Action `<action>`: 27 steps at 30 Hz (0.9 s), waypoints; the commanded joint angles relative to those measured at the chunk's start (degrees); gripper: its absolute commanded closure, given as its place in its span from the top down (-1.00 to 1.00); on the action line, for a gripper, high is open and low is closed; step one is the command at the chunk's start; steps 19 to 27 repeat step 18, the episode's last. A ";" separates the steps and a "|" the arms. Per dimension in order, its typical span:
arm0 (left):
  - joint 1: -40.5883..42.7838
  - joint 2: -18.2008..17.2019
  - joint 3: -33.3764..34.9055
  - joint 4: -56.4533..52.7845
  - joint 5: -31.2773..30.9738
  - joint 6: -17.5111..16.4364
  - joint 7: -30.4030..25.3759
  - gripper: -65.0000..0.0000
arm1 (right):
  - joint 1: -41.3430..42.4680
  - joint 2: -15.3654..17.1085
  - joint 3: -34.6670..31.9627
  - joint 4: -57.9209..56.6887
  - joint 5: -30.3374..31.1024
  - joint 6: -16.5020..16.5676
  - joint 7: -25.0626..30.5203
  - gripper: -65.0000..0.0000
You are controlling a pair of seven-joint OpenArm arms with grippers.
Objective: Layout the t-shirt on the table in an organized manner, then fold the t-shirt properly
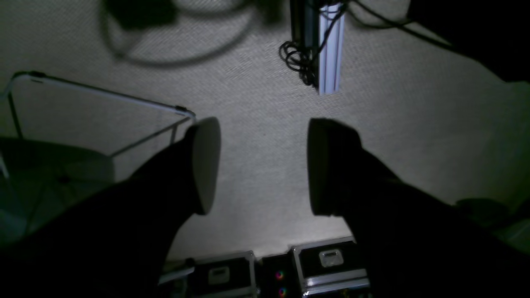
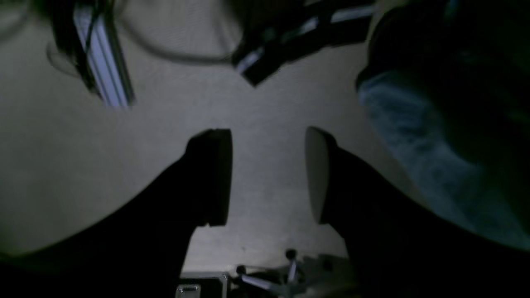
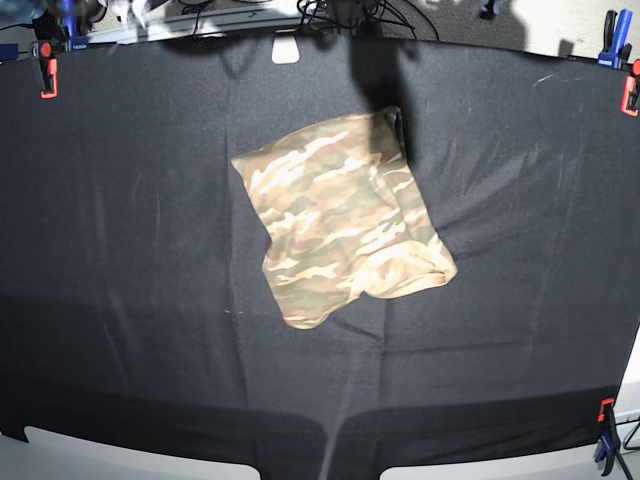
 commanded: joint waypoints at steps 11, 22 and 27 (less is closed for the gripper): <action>0.66 -0.50 -0.15 0.11 0.28 -0.22 0.33 -0.04 | 6.10 -4.90 -3.82 -11.41 -0.50 -1.29 1.62 -0.15; 0.15 -0.50 -0.15 0.22 0.28 -0.22 0.31 -0.04 | 5.84 -5.46 -16.68 -12.81 -0.66 -5.29 4.00 -0.15; 0.15 -0.50 -0.15 0.22 0.28 -0.22 0.31 -0.04 | 5.84 -5.46 -16.68 -12.81 -0.66 -5.29 4.00 -0.15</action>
